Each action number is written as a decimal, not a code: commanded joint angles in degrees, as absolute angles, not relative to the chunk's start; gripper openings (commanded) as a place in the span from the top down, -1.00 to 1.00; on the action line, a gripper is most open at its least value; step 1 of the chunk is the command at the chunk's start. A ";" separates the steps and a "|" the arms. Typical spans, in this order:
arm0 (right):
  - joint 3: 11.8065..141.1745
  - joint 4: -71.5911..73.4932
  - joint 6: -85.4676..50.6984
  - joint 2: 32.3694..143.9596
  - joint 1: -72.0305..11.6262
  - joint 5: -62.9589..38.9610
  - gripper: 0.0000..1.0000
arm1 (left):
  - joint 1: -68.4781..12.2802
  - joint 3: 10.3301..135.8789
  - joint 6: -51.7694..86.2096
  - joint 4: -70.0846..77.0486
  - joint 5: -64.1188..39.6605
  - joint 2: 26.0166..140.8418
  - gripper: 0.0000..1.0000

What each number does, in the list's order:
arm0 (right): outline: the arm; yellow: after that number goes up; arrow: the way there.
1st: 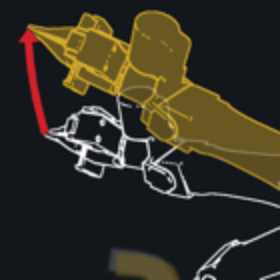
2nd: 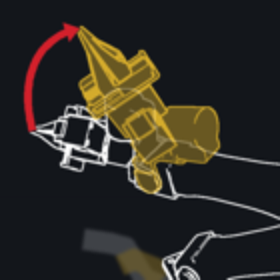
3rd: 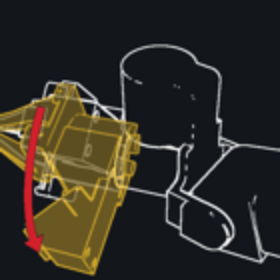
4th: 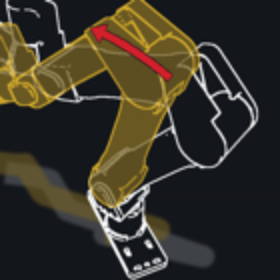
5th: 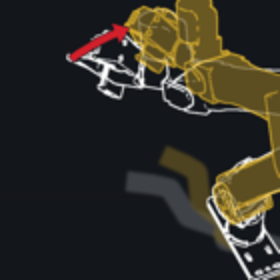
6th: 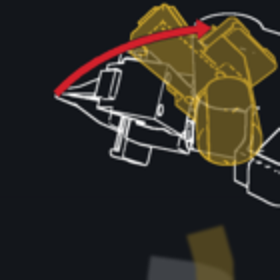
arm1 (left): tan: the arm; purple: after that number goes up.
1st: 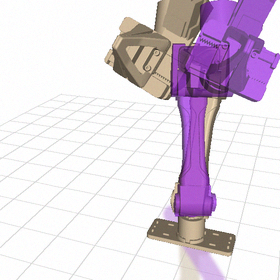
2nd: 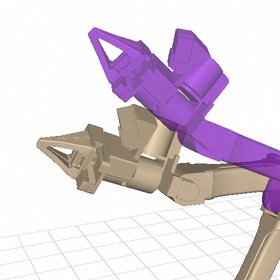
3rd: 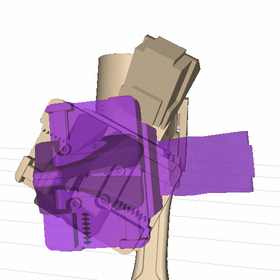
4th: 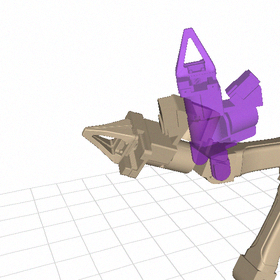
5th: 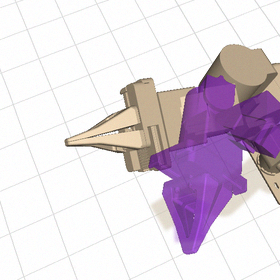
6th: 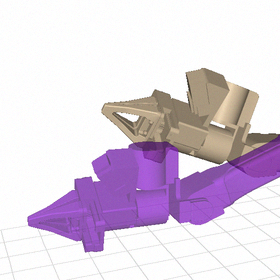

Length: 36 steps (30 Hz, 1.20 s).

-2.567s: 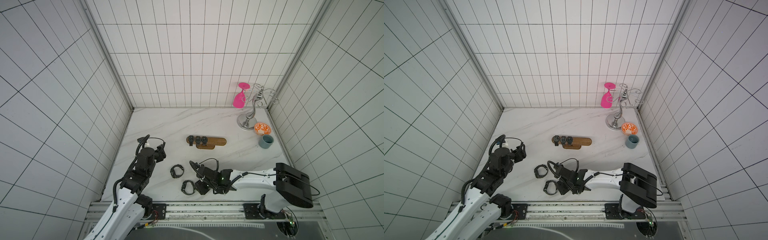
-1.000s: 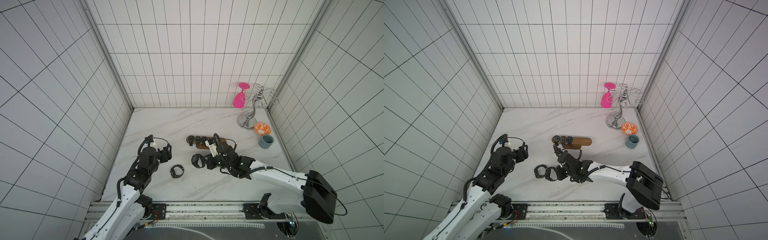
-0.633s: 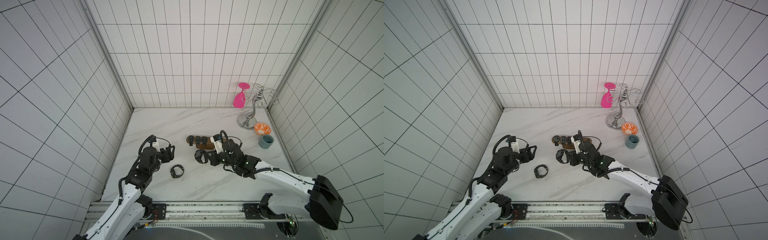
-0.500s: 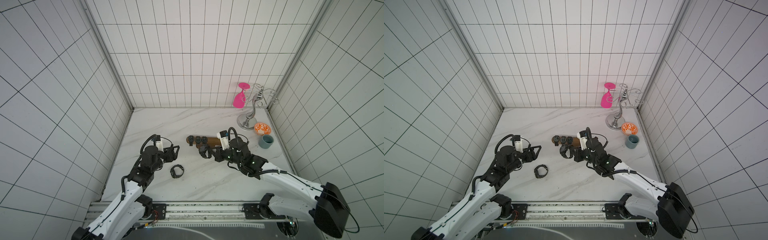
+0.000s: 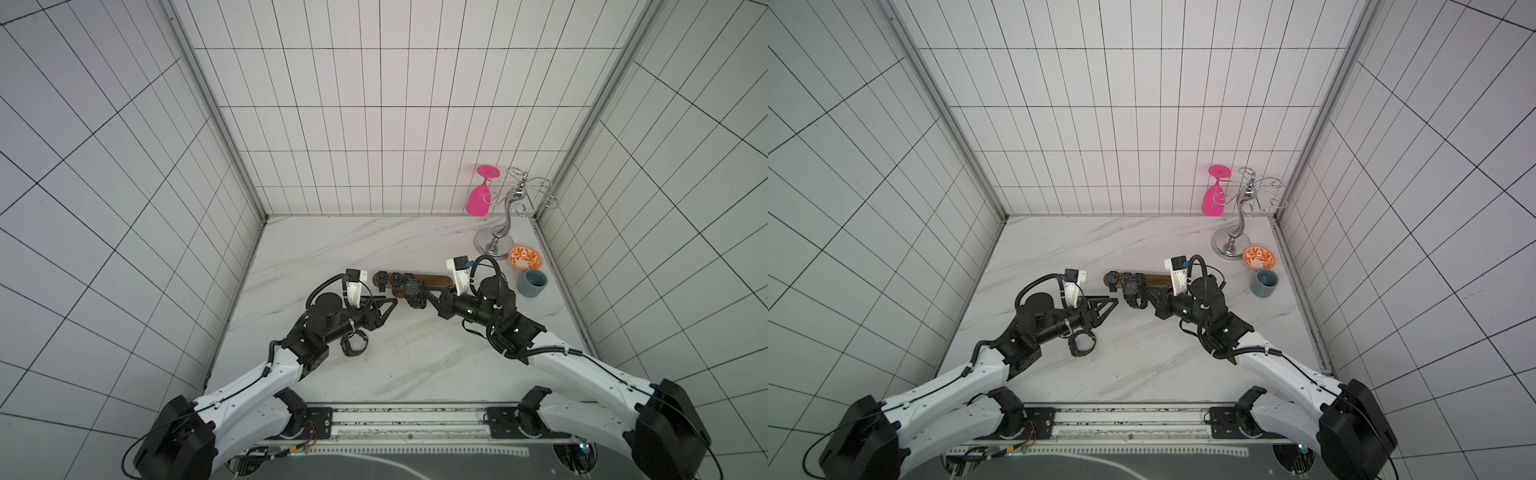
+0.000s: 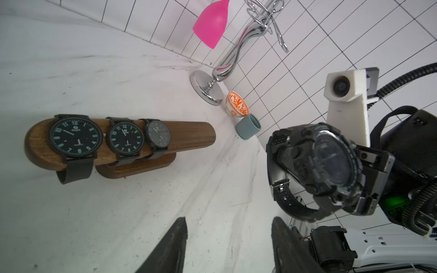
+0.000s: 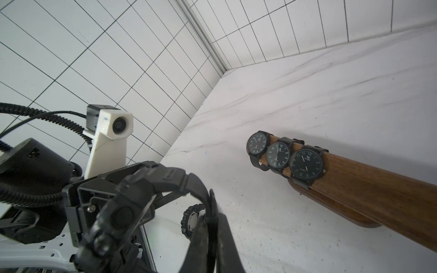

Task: Place watch on stand
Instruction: Pick up the watch at the center of the board.

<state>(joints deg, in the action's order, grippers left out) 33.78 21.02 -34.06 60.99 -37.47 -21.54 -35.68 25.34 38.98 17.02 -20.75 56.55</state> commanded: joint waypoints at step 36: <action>26.27 42.28 -32.75 62.19 -40.80 -25.66 1.00 | -45.07 31.36 40.93 30.86 -29.44 65.67 0.17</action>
<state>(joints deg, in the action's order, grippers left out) 28.86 37.56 -33.39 61.63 -39.86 -26.41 -44.23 29.65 41.04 29.15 -27.83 65.32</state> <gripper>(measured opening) 0.072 0.430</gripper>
